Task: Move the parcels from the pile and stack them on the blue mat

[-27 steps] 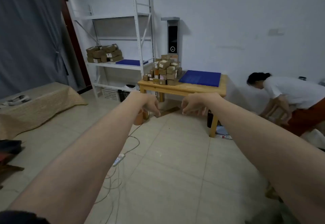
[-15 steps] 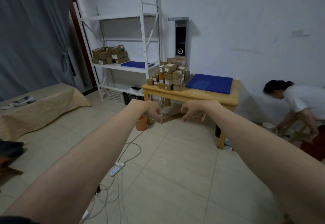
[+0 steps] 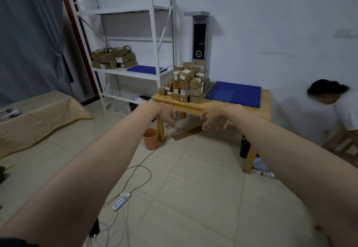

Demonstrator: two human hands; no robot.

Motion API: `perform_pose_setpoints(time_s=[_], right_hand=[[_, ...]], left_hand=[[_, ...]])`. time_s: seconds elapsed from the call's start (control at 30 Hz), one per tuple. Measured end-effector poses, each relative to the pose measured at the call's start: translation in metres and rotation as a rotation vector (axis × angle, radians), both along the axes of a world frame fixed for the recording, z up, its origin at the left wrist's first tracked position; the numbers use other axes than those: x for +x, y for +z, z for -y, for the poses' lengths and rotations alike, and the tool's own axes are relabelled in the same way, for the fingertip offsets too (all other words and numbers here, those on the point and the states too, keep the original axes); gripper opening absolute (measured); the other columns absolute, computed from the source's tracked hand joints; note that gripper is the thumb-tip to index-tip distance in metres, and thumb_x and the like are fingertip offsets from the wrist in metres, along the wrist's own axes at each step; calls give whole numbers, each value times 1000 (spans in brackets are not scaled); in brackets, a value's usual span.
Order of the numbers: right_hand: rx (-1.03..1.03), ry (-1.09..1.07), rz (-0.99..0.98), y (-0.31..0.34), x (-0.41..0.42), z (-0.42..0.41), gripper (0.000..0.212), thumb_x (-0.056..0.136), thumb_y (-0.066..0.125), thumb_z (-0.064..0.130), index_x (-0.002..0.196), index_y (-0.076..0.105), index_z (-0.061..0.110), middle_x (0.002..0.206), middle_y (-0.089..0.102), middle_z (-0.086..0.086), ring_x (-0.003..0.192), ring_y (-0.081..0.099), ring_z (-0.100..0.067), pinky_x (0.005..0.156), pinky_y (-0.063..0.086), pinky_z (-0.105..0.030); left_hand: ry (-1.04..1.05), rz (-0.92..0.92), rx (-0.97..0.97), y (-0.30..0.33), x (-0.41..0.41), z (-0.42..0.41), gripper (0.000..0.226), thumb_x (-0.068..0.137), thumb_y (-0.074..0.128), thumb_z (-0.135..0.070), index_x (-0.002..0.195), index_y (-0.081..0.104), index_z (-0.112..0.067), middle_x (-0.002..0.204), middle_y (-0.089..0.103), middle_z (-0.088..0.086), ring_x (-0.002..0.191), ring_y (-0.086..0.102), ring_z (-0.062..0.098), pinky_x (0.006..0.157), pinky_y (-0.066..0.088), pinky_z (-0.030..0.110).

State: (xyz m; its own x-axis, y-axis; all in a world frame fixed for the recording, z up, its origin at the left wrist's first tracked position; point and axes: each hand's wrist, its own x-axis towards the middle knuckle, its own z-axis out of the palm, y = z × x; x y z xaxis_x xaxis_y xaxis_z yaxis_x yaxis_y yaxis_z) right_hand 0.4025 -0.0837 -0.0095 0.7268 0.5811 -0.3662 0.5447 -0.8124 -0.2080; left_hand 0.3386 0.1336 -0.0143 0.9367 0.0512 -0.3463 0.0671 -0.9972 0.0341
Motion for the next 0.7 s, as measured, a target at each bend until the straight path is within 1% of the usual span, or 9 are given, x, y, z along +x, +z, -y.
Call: perform_pose_setpoints(time_s=[0.1, 0.2, 0.27, 0.33, 0.43, 0.53, 0.6, 0.63, 0.7], right_hand=[[25, -17, 2, 8, 48, -34, 49, 87, 69, 33, 131, 50, 25, 104, 60, -3, 89, 66, -21, 70, 59, -31], [45, -30, 7, 17, 96, -67, 50, 87, 68, 32, 133, 48, 23, 106, 59, -5, 88, 66, -22, 71, 59, -32], [50, -34, 19, 20, 127, -87, 51, 87, 68, 32, 133, 48, 23, 102, 60, -3, 87, 67, -22, 73, 60, -33], [51, -47, 18, 20, 156, -103, 52, 87, 68, 32, 134, 48, 23, 100, 59, -2, 87, 67, -21, 76, 60, -34], [41, -63, -8, 14, 197, -120, 55, 87, 68, 33, 137, 45, 24, 103, 59, -2, 89, 67, -22, 79, 60, -36], [46, -72, -14, 6, 241, -133, 55, 88, 68, 32, 137, 44, 23, 105, 58, -4, 90, 67, -22, 77, 60, -34], [39, -78, -27, -2, 272, -139, 55, 88, 68, 32, 137, 44, 23, 104, 59, -4, 90, 67, -22, 75, 60, -33], [35, -78, -33, -7, 289, -143, 56, 88, 68, 32, 137, 44, 23, 103, 59, -4, 89, 67, -21, 74, 60, -32], [27, -72, -33, -15, 326, -148, 57, 87, 68, 33, 138, 43, 23, 104, 59, -3, 88, 67, -21, 73, 60, -31]], left_hand=[[14, 3, 4, 10, 49, -36, 52, 83, 64, -58, 128, 57, -32, 118, 54, -8, 100, 56, 13, 87, 48, 34], [-4, 3, 14, 21, 99, -68, 47, 85, 63, -54, 126, 57, -32, 118, 53, -6, 99, 53, 13, 84, 42, 33], [-17, 22, 10, 25, 131, -85, 46, 87, 63, -50, 128, 56, -30, 121, 53, -4, 104, 52, 15, 84, 41, 32], [-24, 18, -10, 25, 161, -97, 48, 88, 63, -49, 130, 55, -27, 124, 53, -3, 107, 53, 16, 88, 45, 33], [-29, -32, -19, 21, 204, -108, 49, 89, 62, -48, 132, 54, -25, 127, 55, 0, 105, 57, 17, 95, 49, 38], [-43, -40, -7, 13, 248, -115, 52, 90, 61, -47, 135, 53, -24, 132, 54, 1, 114, 55, 20, 99, 46, 38], [-52, -57, 0, 5, 279, -119, 52, 90, 61, -48, 136, 53, -24, 131, 55, 1, 110, 57, 19, 95, 47, 35], [-51, -68, 2, 1, 294, -120, 53, 90, 61, -49, 135, 53, -24, 131, 55, 1, 110, 58, 19, 95, 48, 36], [-48, -76, 12, -8, 328, -126, 53, 90, 61, -50, 136, 52, -25, 135, 53, 2, 118, 54, 22, 101, 45, 40]])
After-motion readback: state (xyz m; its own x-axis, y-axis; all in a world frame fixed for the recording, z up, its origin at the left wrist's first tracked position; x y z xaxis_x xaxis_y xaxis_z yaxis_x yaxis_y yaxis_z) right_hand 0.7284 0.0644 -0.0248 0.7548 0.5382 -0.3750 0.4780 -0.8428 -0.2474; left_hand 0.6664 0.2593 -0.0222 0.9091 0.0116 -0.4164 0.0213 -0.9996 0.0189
